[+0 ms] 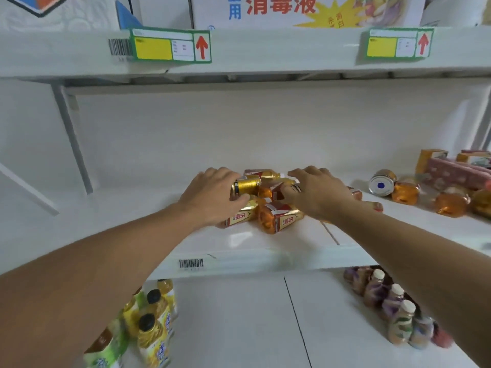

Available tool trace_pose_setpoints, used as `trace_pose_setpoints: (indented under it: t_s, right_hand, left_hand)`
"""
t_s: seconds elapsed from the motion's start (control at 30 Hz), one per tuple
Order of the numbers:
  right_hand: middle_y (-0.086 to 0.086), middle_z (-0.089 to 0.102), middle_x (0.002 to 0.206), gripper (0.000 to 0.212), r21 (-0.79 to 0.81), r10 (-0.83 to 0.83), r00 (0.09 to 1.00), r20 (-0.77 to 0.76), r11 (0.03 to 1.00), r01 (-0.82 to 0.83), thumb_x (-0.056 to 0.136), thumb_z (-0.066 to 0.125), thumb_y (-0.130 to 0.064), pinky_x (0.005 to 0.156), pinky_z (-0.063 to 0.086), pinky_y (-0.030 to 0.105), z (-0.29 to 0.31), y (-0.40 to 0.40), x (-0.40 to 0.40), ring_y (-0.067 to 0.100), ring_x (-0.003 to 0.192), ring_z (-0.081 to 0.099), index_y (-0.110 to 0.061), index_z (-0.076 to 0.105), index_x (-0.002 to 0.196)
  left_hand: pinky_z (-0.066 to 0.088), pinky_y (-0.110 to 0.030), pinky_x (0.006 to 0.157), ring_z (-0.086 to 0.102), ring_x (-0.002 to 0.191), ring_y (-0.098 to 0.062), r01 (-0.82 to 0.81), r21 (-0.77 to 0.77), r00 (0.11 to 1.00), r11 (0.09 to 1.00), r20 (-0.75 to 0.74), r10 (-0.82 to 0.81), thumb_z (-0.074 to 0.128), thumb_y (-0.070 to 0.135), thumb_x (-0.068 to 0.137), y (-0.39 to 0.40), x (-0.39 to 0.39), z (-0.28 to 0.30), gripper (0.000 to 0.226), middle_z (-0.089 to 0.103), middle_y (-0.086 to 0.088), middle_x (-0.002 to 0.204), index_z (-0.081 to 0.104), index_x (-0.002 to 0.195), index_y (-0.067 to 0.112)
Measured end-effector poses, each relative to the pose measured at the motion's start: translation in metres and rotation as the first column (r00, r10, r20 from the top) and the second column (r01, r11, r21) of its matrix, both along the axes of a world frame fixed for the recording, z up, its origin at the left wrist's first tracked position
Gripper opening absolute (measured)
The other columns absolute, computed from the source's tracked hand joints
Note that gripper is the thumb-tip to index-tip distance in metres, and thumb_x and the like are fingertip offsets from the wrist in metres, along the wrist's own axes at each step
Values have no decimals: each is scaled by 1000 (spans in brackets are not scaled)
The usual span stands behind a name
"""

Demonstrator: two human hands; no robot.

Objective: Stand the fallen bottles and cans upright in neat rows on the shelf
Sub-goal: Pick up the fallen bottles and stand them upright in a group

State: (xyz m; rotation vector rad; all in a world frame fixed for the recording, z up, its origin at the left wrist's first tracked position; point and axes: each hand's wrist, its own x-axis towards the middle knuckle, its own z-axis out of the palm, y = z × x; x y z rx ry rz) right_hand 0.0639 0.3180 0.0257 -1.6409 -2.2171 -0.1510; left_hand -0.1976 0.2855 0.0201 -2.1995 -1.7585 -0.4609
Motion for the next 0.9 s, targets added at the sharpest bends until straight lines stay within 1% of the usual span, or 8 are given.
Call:
trace_pose_setpoints:
  t_s: [0.13,0.23,0.3,0.4,0.53,0.63,0.77,0.9]
  right_hand:
    - [8,60,140,66,22,-203,979,18,979,203,96,32,-64,84,41,47,-10,-13,-19,33,129,52,-28,56,145]
    - [11,60,136,58,0,-271,962,-16,963,271,102,33,-57,93,48,49,-8,-29,-32,35,128,53,-23,59,140]
    - [12,60,137,50,-13,-284,959,-7,959,283,105,31,-48,99,51,52,-7,-41,-40,39,128,53,-22,60,138]
    - [9,58,139,41,-92,-264,964,-41,961,259,105,31,-36,100,51,55,-12,-47,-52,45,129,50,-26,59,133]
    - [11,64,117,55,-232,-338,935,-105,923,307,95,31,-62,92,53,49,-13,-41,-64,41,108,61,-26,55,129]
    - [12,61,120,70,-313,-368,915,-163,899,306,91,36,-68,83,47,44,-18,-35,-74,36,97,54,-20,48,140]
    - [13,64,105,96,-484,-514,756,-406,822,299,89,58,-69,74,57,40,-10,-35,-81,30,89,68,-5,30,155]
    - [9,75,66,67,-656,-615,545,-569,739,149,84,75,-52,49,61,33,-4,-40,-85,21,47,72,-5,61,129]
  left_hand:
    - [35,-46,118,42,142,-26,115,-24,979,993,-169,-117,41,66,98,14,-13,-8,69,50,1,157,50,152,24]
    - [41,-50,113,42,142,-26,148,-88,972,985,-170,-162,38,71,96,18,-17,-10,68,54,3,153,58,145,29]
    - [47,-47,102,45,132,-25,172,-96,966,980,-178,-187,41,71,93,21,-19,-12,59,61,4,137,64,130,31]
    - [37,-41,87,45,120,-25,191,-38,965,981,-177,-195,50,67,87,23,-14,-13,49,54,3,104,66,113,28]
    - [37,-45,101,40,129,-30,124,-72,959,990,-247,-138,51,62,92,27,-7,-18,49,65,-3,122,62,118,22]
    - [36,-45,104,38,133,-32,99,-80,953,992,-279,-118,54,57,97,28,-4,-23,48,66,-8,128,60,123,16]
    - [36,-45,107,39,135,-34,142,-37,959,989,-243,-147,61,49,99,21,-4,-28,45,64,-10,131,60,125,12]
    - [39,-44,106,45,128,-31,148,13,969,989,-203,-142,63,54,96,14,-10,-31,47,67,-8,125,65,119,13]
